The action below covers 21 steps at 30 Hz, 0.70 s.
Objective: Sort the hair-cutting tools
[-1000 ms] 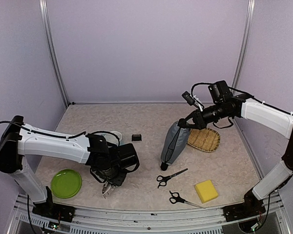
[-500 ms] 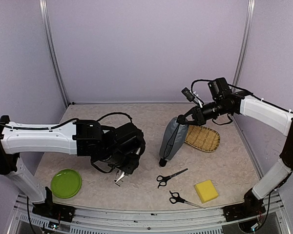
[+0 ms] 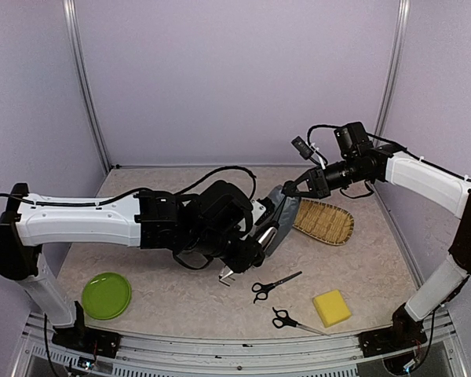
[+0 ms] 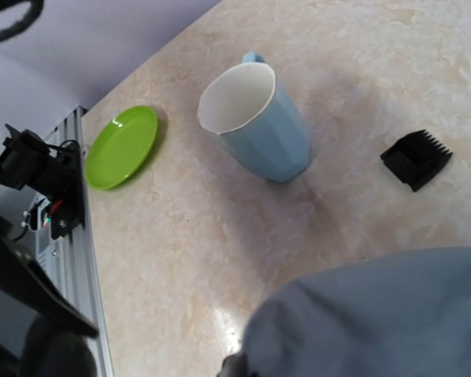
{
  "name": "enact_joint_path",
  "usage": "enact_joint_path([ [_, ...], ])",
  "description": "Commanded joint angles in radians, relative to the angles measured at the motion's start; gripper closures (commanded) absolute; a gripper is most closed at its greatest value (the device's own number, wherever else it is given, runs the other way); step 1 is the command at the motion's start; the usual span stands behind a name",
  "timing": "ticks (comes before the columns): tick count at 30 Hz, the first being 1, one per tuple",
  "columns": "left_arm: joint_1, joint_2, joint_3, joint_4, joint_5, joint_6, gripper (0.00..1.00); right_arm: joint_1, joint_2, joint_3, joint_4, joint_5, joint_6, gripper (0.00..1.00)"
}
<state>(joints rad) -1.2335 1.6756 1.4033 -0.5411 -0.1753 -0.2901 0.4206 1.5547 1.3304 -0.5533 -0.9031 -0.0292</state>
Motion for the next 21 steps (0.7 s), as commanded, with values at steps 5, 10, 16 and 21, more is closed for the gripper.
enact_joint_path([
  [5,0.059,0.039,0.011,0.187,0.096,0.080,1.00,-0.003,-0.010,0.011,0.013,-0.044,0.012,1.00],
  [10,0.098,0.087,0.030,0.194,0.120,0.058,1.00,-0.002,-0.033,-0.007,0.022,-0.081,0.015,1.00],
  [16,0.135,0.137,0.048,0.198,0.115,0.040,1.00,-0.002,-0.047,-0.032,0.028,-0.111,0.020,1.00],
  [21,0.146,0.172,0.066,0.230,0.099,0.041,1.00,0.002,-0.041,-0.049,0.023,-0.126,0.020,1.00],
])
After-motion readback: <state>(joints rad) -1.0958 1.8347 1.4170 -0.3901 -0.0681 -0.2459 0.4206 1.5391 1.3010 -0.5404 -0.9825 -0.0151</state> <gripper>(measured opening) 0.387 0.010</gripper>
